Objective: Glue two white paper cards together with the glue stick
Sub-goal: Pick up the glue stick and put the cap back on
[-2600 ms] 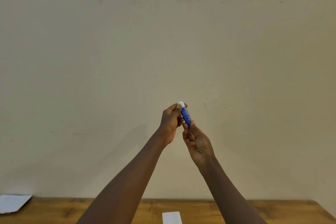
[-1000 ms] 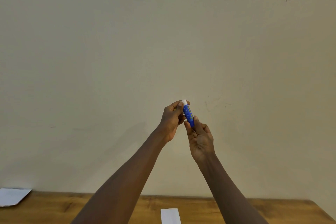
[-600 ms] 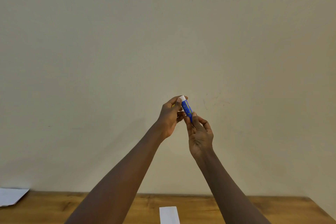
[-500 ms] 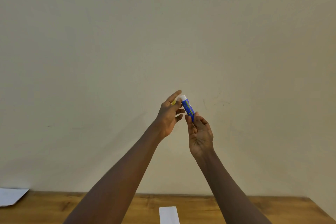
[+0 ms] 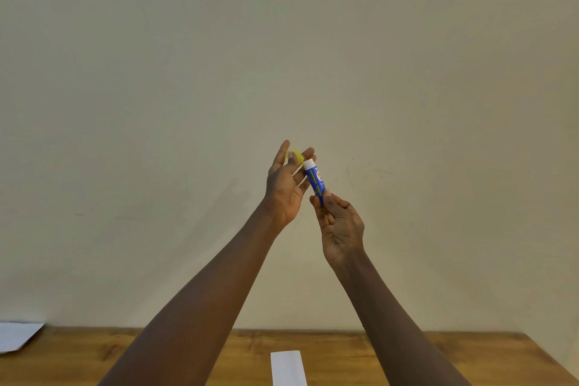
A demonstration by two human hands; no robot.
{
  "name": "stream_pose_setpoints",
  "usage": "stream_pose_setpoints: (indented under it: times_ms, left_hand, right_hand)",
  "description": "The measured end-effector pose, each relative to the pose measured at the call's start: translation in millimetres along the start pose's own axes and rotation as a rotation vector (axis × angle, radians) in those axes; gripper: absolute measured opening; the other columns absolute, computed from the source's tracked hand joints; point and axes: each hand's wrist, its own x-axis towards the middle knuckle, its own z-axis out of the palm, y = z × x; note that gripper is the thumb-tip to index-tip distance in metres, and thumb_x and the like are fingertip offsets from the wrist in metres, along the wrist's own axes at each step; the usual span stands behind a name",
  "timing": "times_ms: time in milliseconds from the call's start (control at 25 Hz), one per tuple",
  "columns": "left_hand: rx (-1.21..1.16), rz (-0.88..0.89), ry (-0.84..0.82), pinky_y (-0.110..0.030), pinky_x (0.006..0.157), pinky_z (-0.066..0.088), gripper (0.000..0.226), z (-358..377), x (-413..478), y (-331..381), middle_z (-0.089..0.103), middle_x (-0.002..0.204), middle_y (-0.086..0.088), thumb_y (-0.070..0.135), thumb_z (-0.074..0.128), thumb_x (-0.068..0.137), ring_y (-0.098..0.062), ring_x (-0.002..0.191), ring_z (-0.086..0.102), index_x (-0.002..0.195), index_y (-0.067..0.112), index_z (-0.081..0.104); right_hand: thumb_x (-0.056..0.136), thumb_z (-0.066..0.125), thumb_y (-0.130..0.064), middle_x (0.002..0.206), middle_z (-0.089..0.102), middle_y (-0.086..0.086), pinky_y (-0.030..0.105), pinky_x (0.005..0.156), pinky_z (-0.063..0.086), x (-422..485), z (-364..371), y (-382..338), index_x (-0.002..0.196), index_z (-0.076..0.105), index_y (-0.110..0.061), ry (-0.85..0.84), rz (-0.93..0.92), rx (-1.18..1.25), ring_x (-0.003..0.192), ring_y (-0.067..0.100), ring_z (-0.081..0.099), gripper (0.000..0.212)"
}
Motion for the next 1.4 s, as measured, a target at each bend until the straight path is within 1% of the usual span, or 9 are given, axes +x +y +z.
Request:
stream_pose_setpoints:
  times_ms: [200,360,520,680,920,1080,1200,1280,1400]
  left_hand:
    - [0.175,0.045,-0.016,-0.037,0.091,0.045,0.034,1.1,0.2,-1.1,0.055,0.113,-0.013,0.013,0.033,0.097,-0.027,0.101,0.055,0.129,0.005,0.040]
    - [0.157,0.101,0.161,-0.031,0.082,0.053,0.029,-0.8,1.7,0.7,0.061,0.105,-0.018,0.011,0.055,0.088,-0.023,0.084,0.064,0.114,0.006,0.045]
    - [0.685,0.308,0.235,-0.026,0.074,0.051,0.026,-4.4,-1.4,-3.6,0.065,0.106,-0.018,0.012,0.069,0.078,-0.019,0.088,0.057,0.099,0.003,0.058]
    - [0.858,0.439,0.209,-0.023,0.075,0.048,0.028,-6.2,1.1,-1.3,0.064,0.111,-0.018,0.004,0.067,0.078,-0.018,0.094,0.056,0.106,0.001,0.063]
    - [0.697,0.320,0.017,-0.031,0.086,0.052,0.023,-13.1,6.2,4.0,0.063,0.116,-0.017,0.003,0.059,0.084,-0.022,0.099,0.058,0.108,0.002,0.061]
    - [0.593,0.219,-0.117,-0.021,0.079,0.053,0.022,-15.7,4.1,4.5,0.059,0.112,-0.010,0.006,0.053,0.088,-0.021,0.102,0.058,0.110,0.006,0.057]
    - [0.645,0.194,-0.191,-0.026,0.086,0.052,0.032,-14.1,5.1,6.2,0.056,0.118,-0.011,0.009,0.047,0.091,-0.018,0.106,0.055,0.122,0.003,0.051]
    - [0.621,0.179,-0.244,-0.021,0.085,0.052,0.033,-11.9,4.5,6.3,0.057,0.116,-0.012,0.010,0.045,0.093,-0.019,0.106,0.056,0.124,0.004,0.049]
    - [0.474,0.177,-0.229,-0.018,0.080,0.053,0.031,-7.4,0.7,0.8,0.058,0.111,-0.012,0.011,0.043,0.093,-0.021,0.101,0.059,0.123,0.003,0.049]
  right_hand:
    - [0.081,0.059,0.000,0.083,0.063,0.015,0.019,0.055,0.058,0.4,-1.6,-4.3,0.076,0.057,-0.007,0.007,-0.019,-0.010,0.064,0.020,0.069,0.009]
    - [0.082,0.058,-0.002,0.088,0.062,0.017,0.019,0.054,0.058,0.9,-2.8,-7.2,0.081,0.056,-0.006,0.000,-0.034,0.060,0.059,0.016,0.069,0.005]
    - [0.082,0.058,-0.002,0.087,0.062,0.017,0.019,0.055,0.058,1.6,-4.0,-7.1,0.082,0.056,-0.006,0.002,-0.039,0.073,0.067,0.019,0.068,0.004]
    - [0.082,0.058,0.000,0.085,0.062,0.016,0.018,0.054,0.057,2.4,-6.6,-8.4,0.078,0.056,-0.006,-0.005,-0.047,0.027,0.060,0.018,0.069,0.007]
    - [0.081,0.059,0.001,0.082,0.062,0.017,0.018,0.053,0.057,4.0,-10.6,-13.0,0.075,0.056,-0.005,0.004,-0.054,0.035,0.054,0.017,0.069,0.009]
    - [0.081,0.059,0.000,0.082,0.062,0.016,0.017,0.049,0.055,5.4,-12.9,-13.1,0.078,0.056,-0.005,0.023,-0.048,0.045,0.054,0.017,0.069,0.007]
    - [0.080,0.060,0.001,0.082,0.063,0.015,0.017,0.050,0.056,5.9,-11.7,-12.7,0.072,0.057,-0.007,0.019,-0.068,-0.038,0.056,0.018,0.069,0.011]
    - [0.080,0.061,0.000,0.081,0.063,0.014,0.017,0.052,0.056,5.0,-9.8,-12.9,0.071,0.058,-0.008,0.023,-0.080,-0.065,0.059,0.019,0.069,0.012]
    - [0.079,0.061,0.000,0.082,0.063,0.014,0.017,0.050,0.056,3.9,-6.1,-11.6,0.071,0.058,-0.007,0.054,-0.073,-0.041,0.068,0.023,0.067,0.012]
